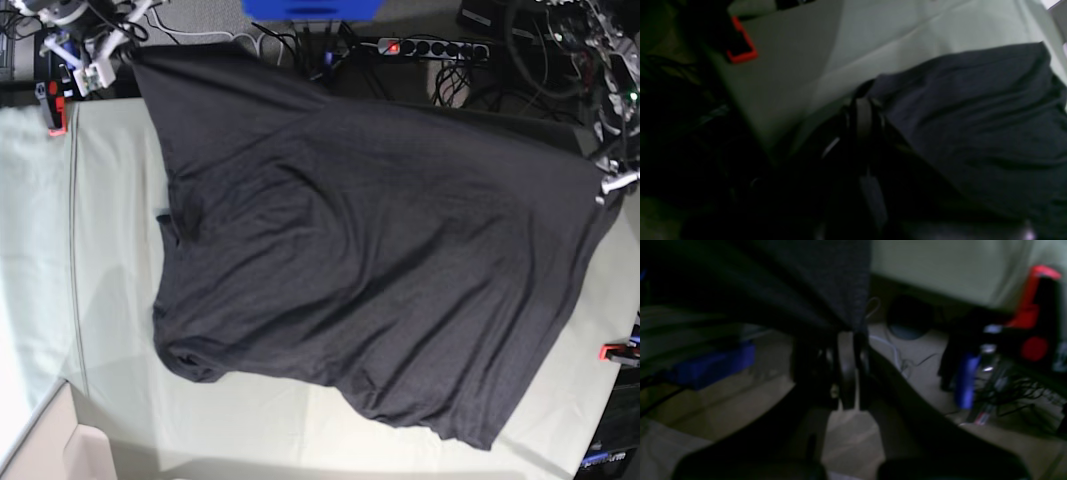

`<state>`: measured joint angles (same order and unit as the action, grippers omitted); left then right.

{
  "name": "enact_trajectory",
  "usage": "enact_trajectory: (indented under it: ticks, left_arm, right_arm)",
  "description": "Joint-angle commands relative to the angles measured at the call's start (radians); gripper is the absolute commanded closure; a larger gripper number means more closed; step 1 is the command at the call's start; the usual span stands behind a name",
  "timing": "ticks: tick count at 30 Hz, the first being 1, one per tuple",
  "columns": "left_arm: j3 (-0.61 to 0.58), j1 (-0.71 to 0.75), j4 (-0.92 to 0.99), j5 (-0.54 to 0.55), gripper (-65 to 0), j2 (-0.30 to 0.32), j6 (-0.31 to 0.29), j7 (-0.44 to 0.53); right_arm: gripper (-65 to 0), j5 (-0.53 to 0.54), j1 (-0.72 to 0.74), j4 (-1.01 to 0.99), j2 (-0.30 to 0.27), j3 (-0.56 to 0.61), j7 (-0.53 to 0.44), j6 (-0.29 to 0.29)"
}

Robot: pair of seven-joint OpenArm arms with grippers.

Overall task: Layout the t-shirt on the table in an organized manner, then fold the t-shirt properly
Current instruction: 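Hold the shirt edge taut between both grippers to straighten it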

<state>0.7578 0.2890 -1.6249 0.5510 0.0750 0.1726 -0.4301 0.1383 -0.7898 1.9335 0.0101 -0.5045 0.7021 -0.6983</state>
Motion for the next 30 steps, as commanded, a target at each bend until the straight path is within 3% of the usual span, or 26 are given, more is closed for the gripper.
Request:
enact_trajectory:
  ticks: [1, 13, 22, 26, 30]
  left_arm:
    - [0.007, 0.003, -0.008, -0.006, 0.0, 0.016, 0.000, 0.026]
    - [0.004, -0.009, 0.120, -0.006, 0.0, 0.016, 0.000, 0.027]
    - [0.006, -0.023, 0.119, -0.010, 0.0, 0.016, 0.000, 0.027]
    - [0.007, -0.020, 0.119, -0.010, 0.0, 0.016, 0.000, 0.027]
    - [0.009, -0.018, 0.119, -0.012, 0.0, 0.016, 0.000, 0.027]
  right_arm:
    - [0.0, 0.004, -0.015, -0.001, -0.003, -0.006, -0.008, 0.000]
    - [0.0, 0.002, -0.010, -0.085, -0.005, 0.143, 0.000, 0.000]
    - [-28.1, 0.002, 0.027, -0.085, -0.012, 0.117, 0.001, 0.000]
    - [-31.0, 0.007, 0.071, -0.075, 0.020, 0.023, 0.001, 0.000]
    - [-31.3, 0.004, 0.139, -0.078, 0.023, 0.008, 0.001, 0.000]
